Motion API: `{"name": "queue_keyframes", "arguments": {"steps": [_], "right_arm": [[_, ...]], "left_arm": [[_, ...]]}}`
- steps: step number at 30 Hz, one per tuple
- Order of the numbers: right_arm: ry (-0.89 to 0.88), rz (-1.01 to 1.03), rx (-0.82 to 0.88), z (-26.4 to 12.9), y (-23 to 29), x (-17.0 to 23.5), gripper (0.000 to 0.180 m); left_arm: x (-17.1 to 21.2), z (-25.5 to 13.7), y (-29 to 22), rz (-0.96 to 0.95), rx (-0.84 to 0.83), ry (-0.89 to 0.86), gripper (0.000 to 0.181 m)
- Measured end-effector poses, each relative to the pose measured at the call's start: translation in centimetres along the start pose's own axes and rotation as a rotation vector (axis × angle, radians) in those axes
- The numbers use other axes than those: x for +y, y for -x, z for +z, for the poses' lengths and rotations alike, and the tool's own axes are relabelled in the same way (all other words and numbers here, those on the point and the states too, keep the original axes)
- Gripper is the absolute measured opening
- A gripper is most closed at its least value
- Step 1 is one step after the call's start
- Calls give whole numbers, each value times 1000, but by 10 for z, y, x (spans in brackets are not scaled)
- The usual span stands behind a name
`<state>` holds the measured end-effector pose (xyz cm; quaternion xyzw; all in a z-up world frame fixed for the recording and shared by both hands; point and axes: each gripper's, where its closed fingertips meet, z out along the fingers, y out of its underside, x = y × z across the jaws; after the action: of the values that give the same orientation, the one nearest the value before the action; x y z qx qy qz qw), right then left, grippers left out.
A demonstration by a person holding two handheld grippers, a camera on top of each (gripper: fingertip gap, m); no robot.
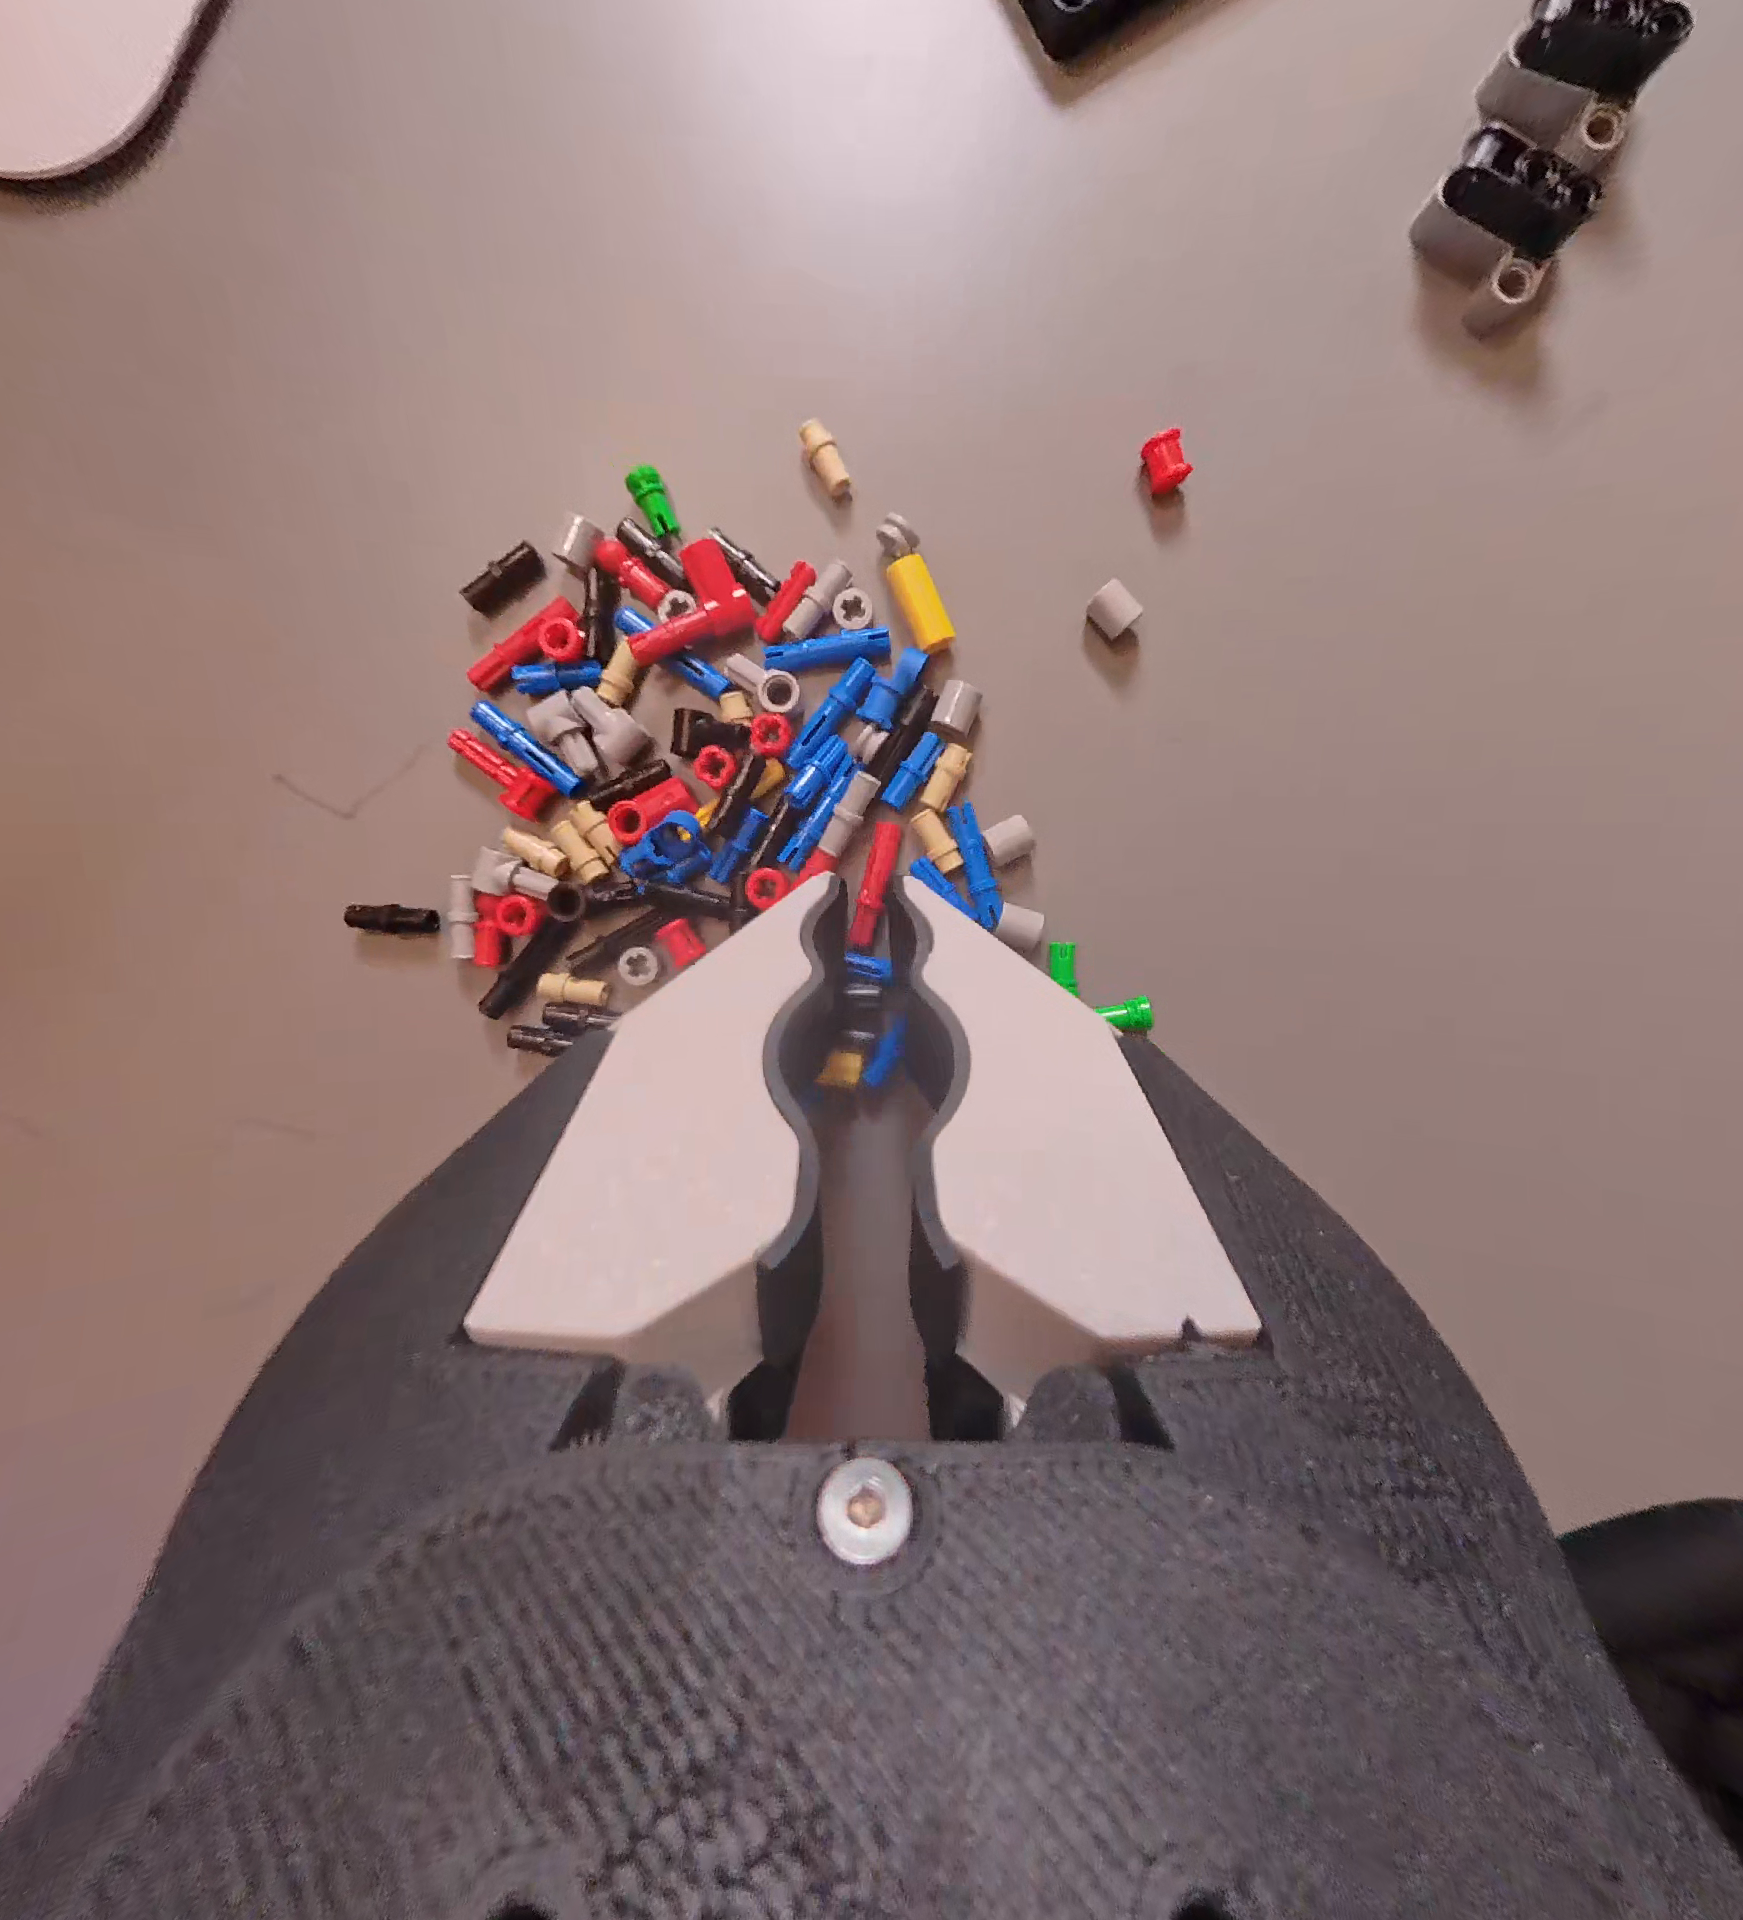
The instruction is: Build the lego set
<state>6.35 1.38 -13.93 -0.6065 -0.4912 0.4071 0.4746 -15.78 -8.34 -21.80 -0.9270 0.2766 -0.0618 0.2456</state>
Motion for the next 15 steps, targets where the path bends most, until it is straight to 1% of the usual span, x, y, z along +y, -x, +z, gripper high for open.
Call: {"name": "queue_keyframes", "arguments": {"steps": [1, 9, 15], "right_arm": [[0, 4, 1, 0, -1, 0, 3], [16, -4, -1, 1, -1, 3, 3], [-3, -11, 3, -2, -1, -1, 2]], "left_arm": [[0, 0, 1, -5, -3, -5, 6], [-1, 1, 3, -13, -2, -21, 4], [-3, 2, 6, -17, -15, -28, 4]]}}
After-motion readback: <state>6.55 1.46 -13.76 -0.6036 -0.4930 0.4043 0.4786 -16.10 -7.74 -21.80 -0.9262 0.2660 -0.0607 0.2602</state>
